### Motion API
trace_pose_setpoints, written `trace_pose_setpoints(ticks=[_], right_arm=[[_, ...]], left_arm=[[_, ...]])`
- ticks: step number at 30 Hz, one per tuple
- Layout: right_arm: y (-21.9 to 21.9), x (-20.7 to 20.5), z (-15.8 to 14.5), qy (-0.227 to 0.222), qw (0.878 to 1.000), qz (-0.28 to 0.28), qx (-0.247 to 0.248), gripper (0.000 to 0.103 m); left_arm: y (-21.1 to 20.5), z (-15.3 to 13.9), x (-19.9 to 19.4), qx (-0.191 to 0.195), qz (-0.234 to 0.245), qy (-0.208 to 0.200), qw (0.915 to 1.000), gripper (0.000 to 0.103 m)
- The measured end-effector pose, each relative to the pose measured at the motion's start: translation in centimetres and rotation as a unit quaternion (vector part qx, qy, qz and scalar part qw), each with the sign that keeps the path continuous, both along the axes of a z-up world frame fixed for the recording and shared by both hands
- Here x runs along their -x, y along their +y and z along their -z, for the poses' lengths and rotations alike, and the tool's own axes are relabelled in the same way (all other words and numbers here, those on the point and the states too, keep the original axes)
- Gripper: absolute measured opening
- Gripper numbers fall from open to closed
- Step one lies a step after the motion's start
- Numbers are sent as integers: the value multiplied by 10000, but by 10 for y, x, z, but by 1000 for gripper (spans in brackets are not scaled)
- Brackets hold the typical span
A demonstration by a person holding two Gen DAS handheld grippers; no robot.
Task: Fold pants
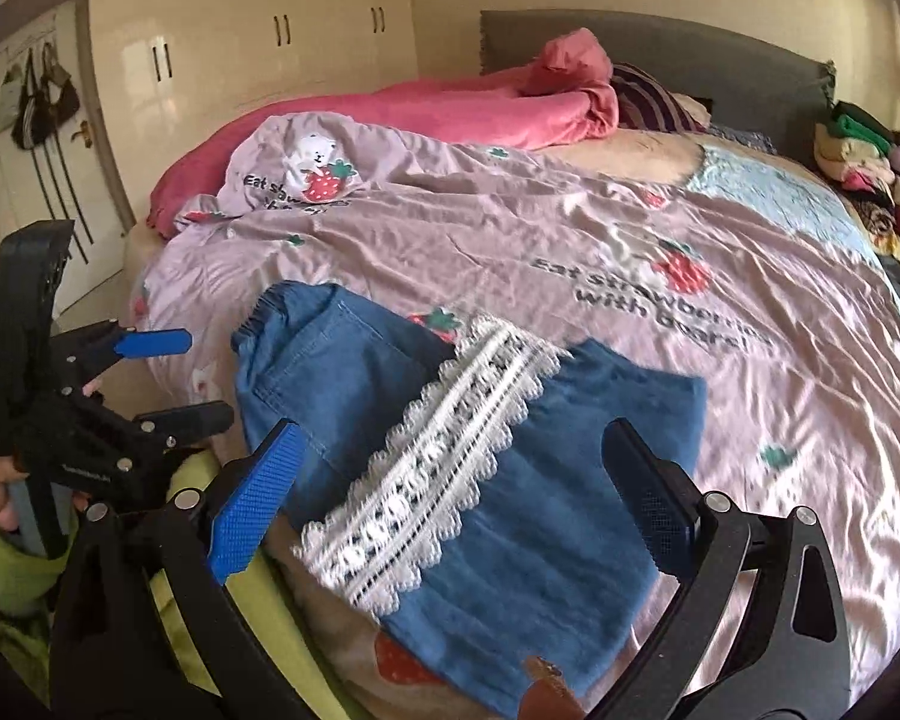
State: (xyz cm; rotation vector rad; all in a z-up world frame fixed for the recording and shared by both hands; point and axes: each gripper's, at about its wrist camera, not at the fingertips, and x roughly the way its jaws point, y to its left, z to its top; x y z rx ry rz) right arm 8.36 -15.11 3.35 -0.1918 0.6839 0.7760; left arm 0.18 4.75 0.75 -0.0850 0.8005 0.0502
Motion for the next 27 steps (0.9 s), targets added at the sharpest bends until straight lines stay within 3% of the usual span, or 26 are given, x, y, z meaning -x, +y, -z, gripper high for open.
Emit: trace_pose_setpoints(ticks=[17,27], right_arm=[[85,-31,8,206,9971,-703,213,94],[152,-54,22,553,9872,-1410,503,94]], left_arm=[[54,39,-8,488,-657,423,9957,99],[64,58,-15,1001,-598,346,9926,98]])
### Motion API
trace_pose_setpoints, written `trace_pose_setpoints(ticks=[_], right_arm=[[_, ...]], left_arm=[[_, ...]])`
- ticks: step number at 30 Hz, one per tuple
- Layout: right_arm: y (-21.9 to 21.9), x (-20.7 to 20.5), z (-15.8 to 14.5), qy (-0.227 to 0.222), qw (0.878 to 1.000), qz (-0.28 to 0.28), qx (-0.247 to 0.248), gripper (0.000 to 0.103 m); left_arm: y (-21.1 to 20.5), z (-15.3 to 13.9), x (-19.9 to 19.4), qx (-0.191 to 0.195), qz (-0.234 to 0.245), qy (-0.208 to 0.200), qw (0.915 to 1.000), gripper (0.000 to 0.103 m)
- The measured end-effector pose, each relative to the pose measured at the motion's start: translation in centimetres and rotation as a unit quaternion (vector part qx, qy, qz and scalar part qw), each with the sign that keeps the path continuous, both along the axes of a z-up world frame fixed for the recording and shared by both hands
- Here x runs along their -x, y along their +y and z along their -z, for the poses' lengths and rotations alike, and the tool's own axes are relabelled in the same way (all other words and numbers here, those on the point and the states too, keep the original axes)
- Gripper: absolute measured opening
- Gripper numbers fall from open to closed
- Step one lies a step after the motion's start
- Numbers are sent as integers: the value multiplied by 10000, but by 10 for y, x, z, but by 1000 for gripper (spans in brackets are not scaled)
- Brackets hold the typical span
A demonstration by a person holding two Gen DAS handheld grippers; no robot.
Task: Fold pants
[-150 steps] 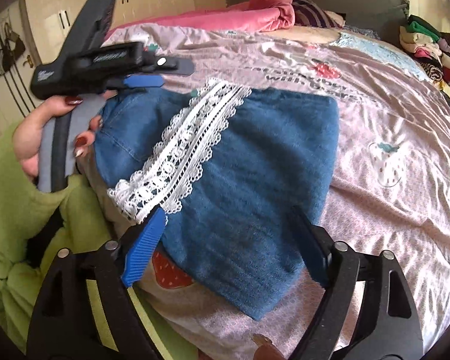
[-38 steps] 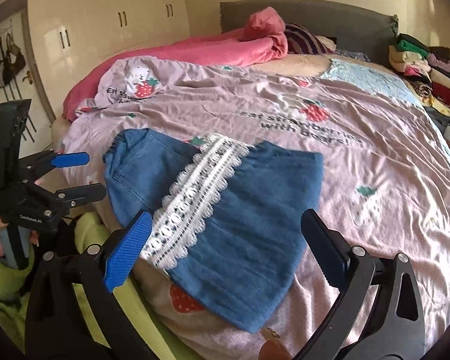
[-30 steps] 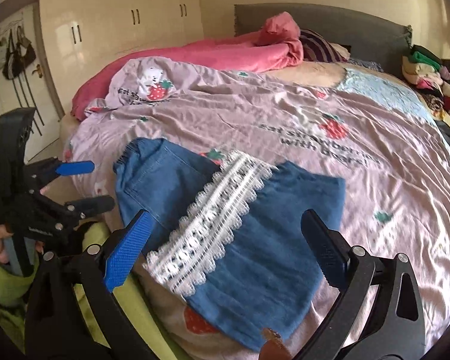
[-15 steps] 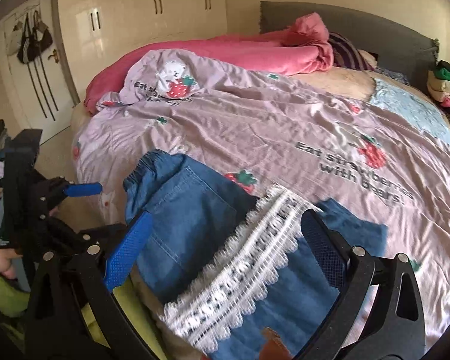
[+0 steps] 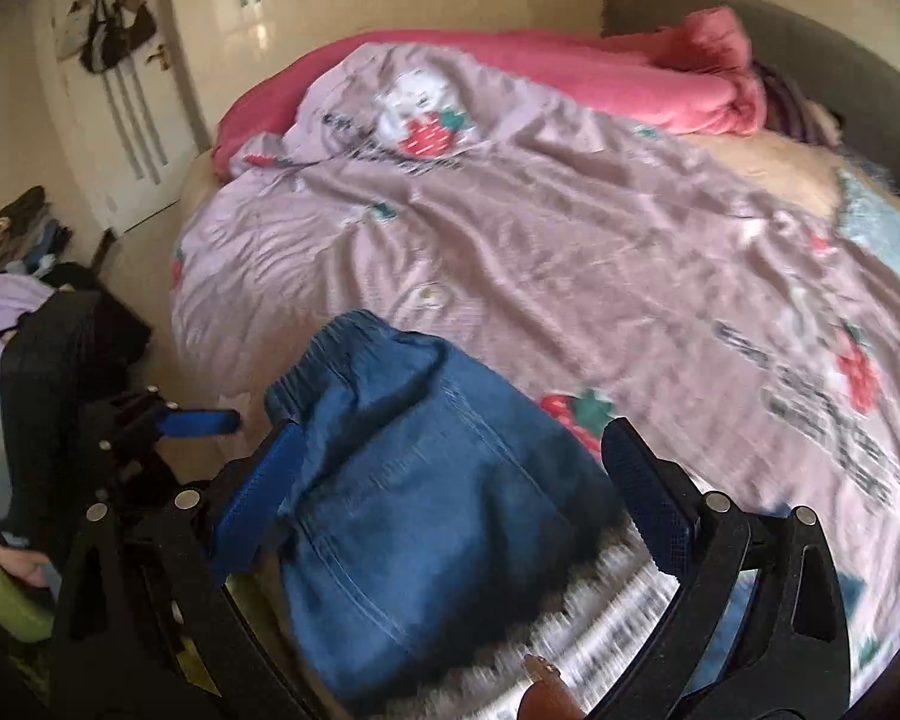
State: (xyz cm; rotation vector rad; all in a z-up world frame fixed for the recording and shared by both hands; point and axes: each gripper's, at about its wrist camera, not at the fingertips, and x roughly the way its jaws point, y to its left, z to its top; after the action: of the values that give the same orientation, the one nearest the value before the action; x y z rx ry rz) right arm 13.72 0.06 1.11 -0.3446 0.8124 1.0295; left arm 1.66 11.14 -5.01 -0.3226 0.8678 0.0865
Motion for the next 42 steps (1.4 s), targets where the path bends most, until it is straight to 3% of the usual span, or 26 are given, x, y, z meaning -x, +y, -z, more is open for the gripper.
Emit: trace_pose_setpoints(ticks=[5,14,16,17,19,23,26,32,35,39,42], right_arm=[[41,-3,12,95,9984,-501,253,94],[82,-12,45,559,9927,-876,604,94],[86,-13,51,637,9914,-970,604,83],[87,-14,55,726,9901,-1035,605,66],[86,-16,58,785,9897,-1077,532,52],[60,-20,39,986,9896,-1045,-74,35],[27,-26,21,1229,9853,-972,-685,33],[-34,-29,-10,1343,9757,-909,-1473,33],[-57,-32,-17,1250,9760,-803,-1595,33],[-87,-37,-22,1208,9748,-606,-1776,34],[-111,-39,-23,1129,9747,-421,-1884,41]], left_arm=[[3,4,0,664,220,-343,9970,98],[1,18,-6,840,297,-215,9958,98],[2,19,-7,856,319,-214,9956,98],[2,20,-7,859,327,-221,9955,98],[3,20,-8,857,333,-231,9955,98],[3,18,-6,877,328,-262,9953,98],[2,12,-3,948,352,-348,9943,98],[-15,4,-13,1733,709,-475,9812,98],[-32,1,-23,1972,909,-499,9749,98],[-62,-5,-32,2426,1313,-570,9595,98],[-86,-18,-31,2303,1535,-639,9588,98]])
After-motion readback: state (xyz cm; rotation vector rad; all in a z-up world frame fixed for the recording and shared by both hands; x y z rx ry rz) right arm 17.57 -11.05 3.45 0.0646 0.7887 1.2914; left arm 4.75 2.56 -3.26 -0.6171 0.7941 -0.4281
